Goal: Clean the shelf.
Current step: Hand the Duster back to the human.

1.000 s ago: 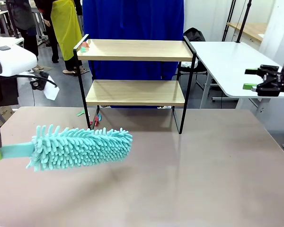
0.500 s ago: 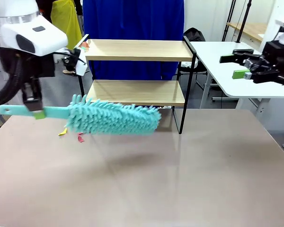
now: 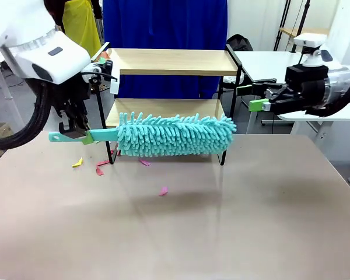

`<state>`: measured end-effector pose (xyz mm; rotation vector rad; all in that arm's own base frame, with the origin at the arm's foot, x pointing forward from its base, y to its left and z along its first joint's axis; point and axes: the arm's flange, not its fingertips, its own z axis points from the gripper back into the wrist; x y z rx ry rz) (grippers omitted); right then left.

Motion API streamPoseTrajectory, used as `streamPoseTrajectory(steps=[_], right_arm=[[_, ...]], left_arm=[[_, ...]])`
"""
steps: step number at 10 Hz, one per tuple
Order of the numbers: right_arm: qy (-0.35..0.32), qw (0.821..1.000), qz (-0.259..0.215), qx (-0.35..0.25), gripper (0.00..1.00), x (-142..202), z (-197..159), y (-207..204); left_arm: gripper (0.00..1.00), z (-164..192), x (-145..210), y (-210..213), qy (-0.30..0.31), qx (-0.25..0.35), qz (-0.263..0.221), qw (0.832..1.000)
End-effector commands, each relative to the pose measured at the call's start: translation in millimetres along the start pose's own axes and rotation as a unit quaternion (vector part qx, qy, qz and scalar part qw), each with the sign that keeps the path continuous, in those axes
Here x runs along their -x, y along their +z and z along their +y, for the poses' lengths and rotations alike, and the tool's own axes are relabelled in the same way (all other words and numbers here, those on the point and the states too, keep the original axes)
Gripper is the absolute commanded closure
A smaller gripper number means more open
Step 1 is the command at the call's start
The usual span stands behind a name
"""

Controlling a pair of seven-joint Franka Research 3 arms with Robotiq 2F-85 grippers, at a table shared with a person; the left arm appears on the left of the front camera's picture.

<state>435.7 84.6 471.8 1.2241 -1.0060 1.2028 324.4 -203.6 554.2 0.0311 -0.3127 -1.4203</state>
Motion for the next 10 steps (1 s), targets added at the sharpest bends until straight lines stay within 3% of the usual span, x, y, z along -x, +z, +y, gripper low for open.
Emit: streamPoseTrajectory(steps=[1, 2, 3, 5, 7, 10], right_arm=[[-0.02, 0.999, -0.034, 0.024, 0.0, -2, -7, 3], [0.0, 1.0, 0.0, 0.0, 0.0, 0, 0, 0], [0.0, 1.0, 0.0, 0.0, 0.0, 0, 0, 0], [-0.008, 1.0, -0.008, 0.007, 0.0, 3, -4, 0], [-0.014, 0.999, -0.006, 0.043, 0.0, 31, 5, 10], [-0.029, 0.998, -0.013, 0.046, 0.0, 64, 6, -2]], left_arm=[[0.87, -2, 20, -9, -0.021, 0.014, -0.057, 0.998], [0.87, 0, 23, -8, -0.04, 0.022, -0.071, 0.996], [0.87, 3, 8, -6, -0.008, 0.005, -0.024, 1.0], [0.87, 3, 8, -6, -0.008, 0.005, -0.024, 1.0], [0.87, 3, 8, -6, -0.008, 0.005, -0.024, 1.0], [0.87, 3, 8, -6, -0.008, 0.005, -0.024, 1.0]])
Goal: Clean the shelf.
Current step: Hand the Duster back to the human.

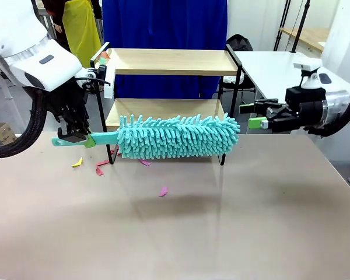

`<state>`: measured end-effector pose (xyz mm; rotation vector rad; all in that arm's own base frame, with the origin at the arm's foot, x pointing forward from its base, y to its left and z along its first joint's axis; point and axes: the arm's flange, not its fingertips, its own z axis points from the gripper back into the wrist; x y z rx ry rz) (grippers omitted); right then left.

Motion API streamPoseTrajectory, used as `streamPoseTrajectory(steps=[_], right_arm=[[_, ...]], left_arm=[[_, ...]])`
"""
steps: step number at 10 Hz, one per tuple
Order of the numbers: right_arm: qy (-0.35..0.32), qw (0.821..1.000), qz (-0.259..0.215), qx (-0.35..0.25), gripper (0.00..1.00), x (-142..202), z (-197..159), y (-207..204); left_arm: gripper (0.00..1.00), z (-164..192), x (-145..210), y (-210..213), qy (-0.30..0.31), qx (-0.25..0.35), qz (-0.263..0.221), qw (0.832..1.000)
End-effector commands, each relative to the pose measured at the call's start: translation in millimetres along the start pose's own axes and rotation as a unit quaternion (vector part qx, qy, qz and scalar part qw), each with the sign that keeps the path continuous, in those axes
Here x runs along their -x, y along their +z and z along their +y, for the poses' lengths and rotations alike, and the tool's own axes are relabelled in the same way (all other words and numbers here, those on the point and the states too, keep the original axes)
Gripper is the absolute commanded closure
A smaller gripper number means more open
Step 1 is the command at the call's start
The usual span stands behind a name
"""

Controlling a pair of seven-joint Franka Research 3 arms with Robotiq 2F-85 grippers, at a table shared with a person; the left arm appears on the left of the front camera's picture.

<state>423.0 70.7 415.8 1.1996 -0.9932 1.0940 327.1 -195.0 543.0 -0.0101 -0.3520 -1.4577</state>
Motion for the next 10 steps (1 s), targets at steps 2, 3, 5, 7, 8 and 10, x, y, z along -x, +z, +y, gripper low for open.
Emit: streamPoseTrajectory(steps=[2, 3, 5, 7, 8, 10], right_arm=[[0.008, 1.0, -0.017, 0.01, 0.0, 18, 2, -22], [0.008, 1.0, -0.019, 0.005, 0.0, 22, 4, -32], [0.006, 1.0, -0.025, -0.009, 0.0, 25, 6, -55], [0.006, 0.999, -0.026, -0.031, 0.0, 25, 2, -76], [0.001, 0.999, -0.024, -0.042, 0.0, 28, -2, -88], [0.002, 0.998, -0.019, -0.059, 0.0, 29, -11, -103]], left_arm=[[0.87, 1, -2, 4, 0.008, 0.0, 0.003, 1.0], [0.87, 1, -2, 4, 0.008, 0.0, 0.003, 1.0], [0.87, 1, -2, 4, 0.008, 0.0, 0.003, 1.0], [0.87, 1, -2, 4, 0.008, 0.0, 0.003, 1.0], [0.87, 1, -2, 4, 0.008, 0.0, 0.003, 1.0], [0.87, 1, -2, 4, 0.008, 0.0, 0.003, 1.0]])
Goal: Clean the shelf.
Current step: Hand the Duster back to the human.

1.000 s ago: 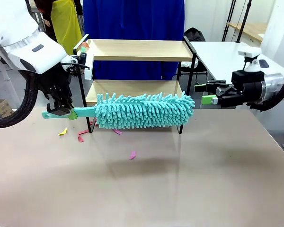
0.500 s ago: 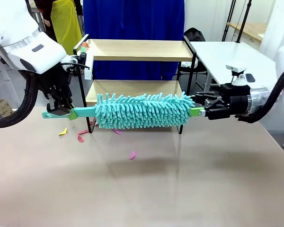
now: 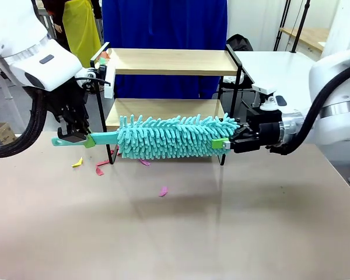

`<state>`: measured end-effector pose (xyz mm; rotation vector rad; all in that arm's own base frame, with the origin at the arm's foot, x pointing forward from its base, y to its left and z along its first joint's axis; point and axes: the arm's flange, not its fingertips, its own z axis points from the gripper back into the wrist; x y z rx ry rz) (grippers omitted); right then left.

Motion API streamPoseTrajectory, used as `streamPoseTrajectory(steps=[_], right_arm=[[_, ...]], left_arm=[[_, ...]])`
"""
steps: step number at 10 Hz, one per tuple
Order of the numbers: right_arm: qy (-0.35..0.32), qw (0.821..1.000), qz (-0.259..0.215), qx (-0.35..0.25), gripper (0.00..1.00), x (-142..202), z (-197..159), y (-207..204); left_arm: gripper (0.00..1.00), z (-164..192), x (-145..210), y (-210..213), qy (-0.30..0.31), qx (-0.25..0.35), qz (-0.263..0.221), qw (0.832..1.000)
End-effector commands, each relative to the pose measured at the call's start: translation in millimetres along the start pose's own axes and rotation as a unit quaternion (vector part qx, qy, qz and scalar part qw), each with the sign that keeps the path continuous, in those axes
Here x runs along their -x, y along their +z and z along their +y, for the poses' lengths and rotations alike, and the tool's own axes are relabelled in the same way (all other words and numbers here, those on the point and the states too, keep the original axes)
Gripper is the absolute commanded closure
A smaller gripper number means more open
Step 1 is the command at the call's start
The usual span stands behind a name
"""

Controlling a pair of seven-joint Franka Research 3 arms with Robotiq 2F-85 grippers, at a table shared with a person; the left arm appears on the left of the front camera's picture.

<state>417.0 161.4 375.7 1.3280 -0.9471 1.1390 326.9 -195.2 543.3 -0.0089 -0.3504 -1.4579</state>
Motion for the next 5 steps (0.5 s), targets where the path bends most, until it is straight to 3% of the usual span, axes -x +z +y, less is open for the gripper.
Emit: streamPoseTrajectory(steps=[1, 2, 3, 4, 5], right_arm=[[0.007, 1.0, 0.009, 0.001, 0.6, -2.5, -12.8, -7.4], [0.003, 1.0, 0.01, -0.005, 0.6, -3.1, -12.6, -5.5], [0.003, 1.0, 0.012, -0.008, 1.0, -3.2, -11.7, -3.9], [0.008, 1.0, 0.013, -0.012, 0.65, -3.9, -10.9, -2.1], [0.01, 1.0, 0.016, -0.019, 1.0, -2.4, -8.8, -1.4]], left_arm=[[0.87, 1.3, -2.0, 3.6, 0.008, 0.0, 0.002, 1.0], [0.87, 1.3, -2.0, 3.6, 0.008, 0.0, 0.002, 1.0], [0.87, 1.3, -2.0, 3.6, 0.008, 0.0, 0.002, 1.0], [0.87, 1.3, -2.0, 3.6, 0.008, 0.0, 0.002, 1.0], [0.87, 1.3, -2.0, 3.6, 0.008, 0.0, 0.002, 1.0]])
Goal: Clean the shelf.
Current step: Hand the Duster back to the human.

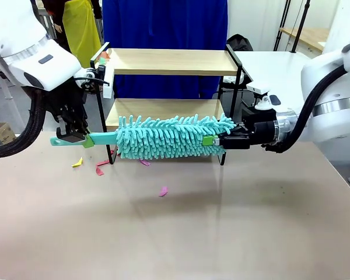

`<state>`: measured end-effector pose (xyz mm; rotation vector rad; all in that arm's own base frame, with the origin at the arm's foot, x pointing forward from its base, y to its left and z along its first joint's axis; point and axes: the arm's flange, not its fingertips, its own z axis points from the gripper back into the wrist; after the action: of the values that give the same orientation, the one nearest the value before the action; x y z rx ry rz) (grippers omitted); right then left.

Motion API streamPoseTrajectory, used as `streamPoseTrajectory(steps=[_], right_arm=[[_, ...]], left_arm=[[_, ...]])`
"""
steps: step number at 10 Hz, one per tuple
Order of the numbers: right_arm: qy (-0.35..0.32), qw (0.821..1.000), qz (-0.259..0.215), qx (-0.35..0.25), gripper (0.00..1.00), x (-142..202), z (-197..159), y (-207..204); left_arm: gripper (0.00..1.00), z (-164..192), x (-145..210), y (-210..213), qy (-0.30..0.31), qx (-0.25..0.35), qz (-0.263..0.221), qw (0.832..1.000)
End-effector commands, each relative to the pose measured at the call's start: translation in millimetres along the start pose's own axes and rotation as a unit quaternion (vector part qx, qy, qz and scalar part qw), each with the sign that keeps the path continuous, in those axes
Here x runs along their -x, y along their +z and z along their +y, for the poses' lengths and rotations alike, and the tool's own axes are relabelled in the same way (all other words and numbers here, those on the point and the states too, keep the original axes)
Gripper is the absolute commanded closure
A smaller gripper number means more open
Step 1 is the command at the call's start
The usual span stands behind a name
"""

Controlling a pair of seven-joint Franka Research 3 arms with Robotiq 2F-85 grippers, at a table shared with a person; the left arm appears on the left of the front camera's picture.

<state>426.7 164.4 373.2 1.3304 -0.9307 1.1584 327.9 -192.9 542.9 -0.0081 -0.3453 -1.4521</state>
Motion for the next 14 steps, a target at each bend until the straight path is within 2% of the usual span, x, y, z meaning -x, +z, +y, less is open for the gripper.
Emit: streamPoseTrajectory(steps=[1, 5, 7, 8, 9, 10, 12, 13, 14], right_arm=[[0.012, 1.0, 0.013, -0.021, 1.0, -3, 2, 2], [0.03, 0.998, 0.025, -0.043, 1.0, 0, 6, 0], [0.043, 0.998, 0.013, -0.045, 1.0, 1, 9, 3], [0.038, 0.999, -0.009, -0.033, 1.0, 0, 4, 6], [0.027, 0.999, 0.023, -0.033, 1.0, 1, 5, 0], [0.027, 0.999, 0.023, -0.033, 1.0, 1, 5, 0], [0.027, 0.999, 0.023, -0.033, 1.0, 1, 5, 0], [0.027, 0.999, 0.023, -0.033, 1.0, 1, 5, 0], [0.027, 0.999, 0.023, -0.033, 1.0, 1, 5, 0]], left_arm=[[0.87, 0, -4, 4, 0.005, -0.001, 0.0, 1.0], [0.87, 0, -4, 4, 0.005, -0.001, 0.0, 1.0], [0.87, 0, -4, 4, 0.005, -0.001, 0.0, 1.0], [0.52, -1, -1, -1, -0.001, 0.002, 0.002, 1.0], [0.32, -1, 4, 2, 0.01, 0.002, -0.016, 1.0], [0.0, 2, 10, 9, 0.02, 0.003, -0.045, 0.999], [0.0, 4, 31, 32, 0.024, 0.003, -0.121, 0.992], [0.06, 9, 47, 43, 0.023, 0.008, -0.154, 0.988], [0.0, 12, 68, 52, 0.012, 0.02, -0.191, 0.981]])
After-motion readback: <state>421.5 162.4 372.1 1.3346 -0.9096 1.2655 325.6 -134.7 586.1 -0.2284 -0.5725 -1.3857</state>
